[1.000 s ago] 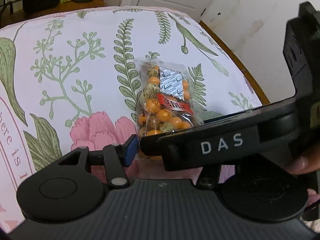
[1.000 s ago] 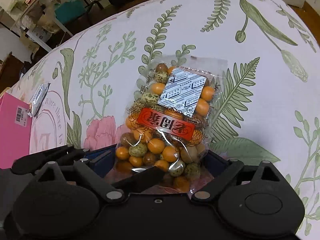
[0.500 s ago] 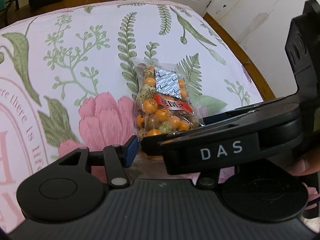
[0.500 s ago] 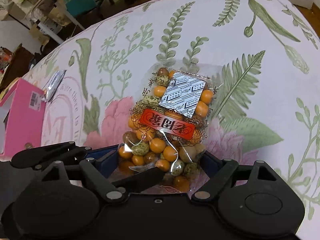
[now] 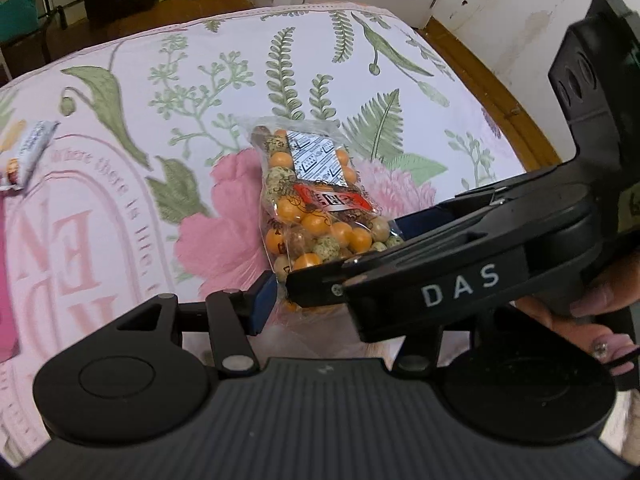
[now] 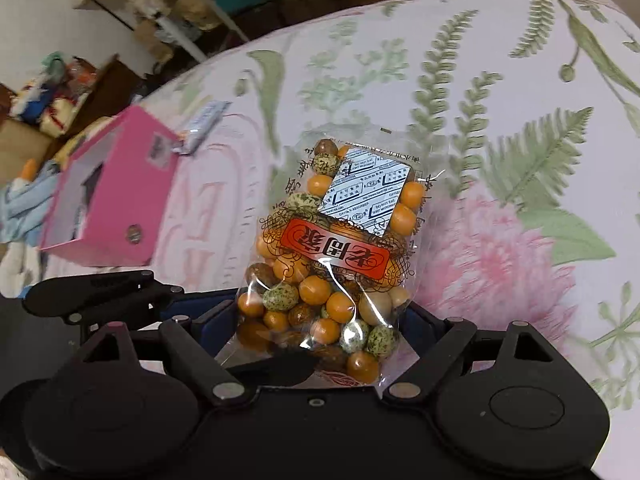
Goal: Organize snacks
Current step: 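Lift the peanut bag with the right tool and carry it over the pink box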
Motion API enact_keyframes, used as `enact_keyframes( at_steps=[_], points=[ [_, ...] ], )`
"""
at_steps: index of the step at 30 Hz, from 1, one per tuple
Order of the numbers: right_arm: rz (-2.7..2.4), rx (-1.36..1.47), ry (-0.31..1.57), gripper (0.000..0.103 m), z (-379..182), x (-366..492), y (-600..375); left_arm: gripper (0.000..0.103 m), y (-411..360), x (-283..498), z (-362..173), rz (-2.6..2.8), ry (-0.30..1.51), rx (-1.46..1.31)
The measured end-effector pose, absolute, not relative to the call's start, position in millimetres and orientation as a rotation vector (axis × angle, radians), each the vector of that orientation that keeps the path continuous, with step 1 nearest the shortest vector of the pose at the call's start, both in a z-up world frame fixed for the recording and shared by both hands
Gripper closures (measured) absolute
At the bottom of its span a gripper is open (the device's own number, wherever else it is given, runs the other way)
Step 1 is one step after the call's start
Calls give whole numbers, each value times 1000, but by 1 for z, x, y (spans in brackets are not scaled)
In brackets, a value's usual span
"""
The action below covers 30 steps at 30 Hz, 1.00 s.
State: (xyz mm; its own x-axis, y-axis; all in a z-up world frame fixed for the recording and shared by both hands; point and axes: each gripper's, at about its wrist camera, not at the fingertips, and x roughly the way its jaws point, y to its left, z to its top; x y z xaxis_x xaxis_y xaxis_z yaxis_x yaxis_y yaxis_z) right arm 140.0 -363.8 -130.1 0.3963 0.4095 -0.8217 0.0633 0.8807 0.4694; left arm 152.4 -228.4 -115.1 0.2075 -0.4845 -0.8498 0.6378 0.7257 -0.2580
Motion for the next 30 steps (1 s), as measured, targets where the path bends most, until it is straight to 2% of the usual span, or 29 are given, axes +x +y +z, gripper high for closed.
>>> enact_keyframes(
  at_steps=[8, 19, 30],
  points=[
    [282, 410, 1091, 13, -97, 123, -324, 50, -186, 128, -87, -766, 1075, 151],
    [425, 176, 970, 13, -29, 140, -217, 50, -85, 108, -32, -614, 881, 56],
    [682, -62, 908, 13, -14, 214, -114, 50, 17, 133, -36, -356, 760, -99]
  ],
)
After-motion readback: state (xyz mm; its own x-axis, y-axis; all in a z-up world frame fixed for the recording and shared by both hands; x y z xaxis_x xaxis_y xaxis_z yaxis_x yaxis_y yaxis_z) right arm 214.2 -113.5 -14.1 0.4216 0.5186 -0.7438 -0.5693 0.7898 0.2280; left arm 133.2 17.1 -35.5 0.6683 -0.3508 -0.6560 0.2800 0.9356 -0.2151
